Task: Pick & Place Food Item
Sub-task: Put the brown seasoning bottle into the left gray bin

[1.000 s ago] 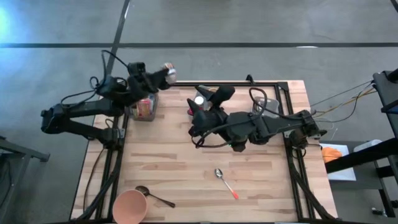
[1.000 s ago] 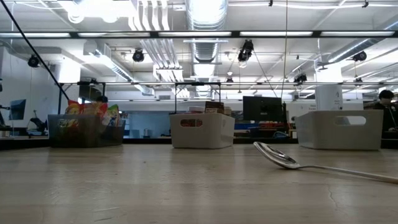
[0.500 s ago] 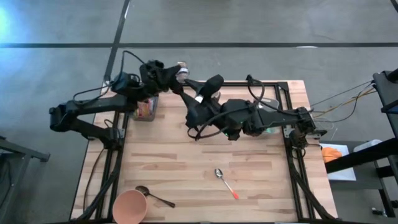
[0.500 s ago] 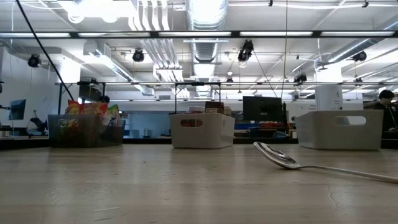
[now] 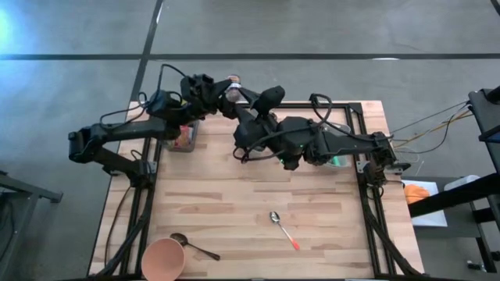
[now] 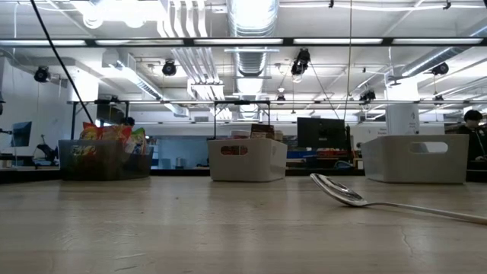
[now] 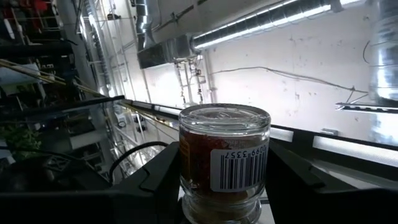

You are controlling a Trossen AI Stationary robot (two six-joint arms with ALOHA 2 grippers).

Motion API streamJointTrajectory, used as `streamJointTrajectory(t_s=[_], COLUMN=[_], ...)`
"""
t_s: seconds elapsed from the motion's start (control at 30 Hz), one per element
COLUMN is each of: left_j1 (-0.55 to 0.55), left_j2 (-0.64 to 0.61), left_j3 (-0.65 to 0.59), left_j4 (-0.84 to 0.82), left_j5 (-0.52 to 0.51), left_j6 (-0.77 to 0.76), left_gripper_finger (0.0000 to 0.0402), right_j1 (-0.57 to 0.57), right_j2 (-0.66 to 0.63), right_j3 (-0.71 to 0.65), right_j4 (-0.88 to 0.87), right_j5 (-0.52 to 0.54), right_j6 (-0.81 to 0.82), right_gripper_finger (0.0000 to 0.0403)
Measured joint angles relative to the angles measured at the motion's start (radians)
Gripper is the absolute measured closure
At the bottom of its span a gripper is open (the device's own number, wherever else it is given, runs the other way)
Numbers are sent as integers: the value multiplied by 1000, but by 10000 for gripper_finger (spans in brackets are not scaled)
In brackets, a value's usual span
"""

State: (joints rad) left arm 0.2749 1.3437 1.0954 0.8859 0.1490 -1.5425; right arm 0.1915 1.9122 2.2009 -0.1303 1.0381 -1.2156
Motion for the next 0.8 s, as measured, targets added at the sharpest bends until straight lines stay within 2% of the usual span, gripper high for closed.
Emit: streamJointTrajectory(t_s=[0.07,0.2,0.47,0.8], left_j1=[0,0,-1,-1], left_j2=[0,0,0,0], left_j3=[0,0,0,0], left_j4=[0,0,-16,-46], left_j5=[3,77,118,113], left_j6=[-3,-36,-85,-138], left_gripper_finger=[225,225,225,225], right_j1=[0,-2,-2,-3], right_j2=[0,0,-1,1], right_j3=[0,0,0,0], right_j4=[6,6,6,12], right_j5=[2,4,-44,-48], right_j6=[-1,-44,-81,-107], right_gripper_finger=[164,164,164,164])
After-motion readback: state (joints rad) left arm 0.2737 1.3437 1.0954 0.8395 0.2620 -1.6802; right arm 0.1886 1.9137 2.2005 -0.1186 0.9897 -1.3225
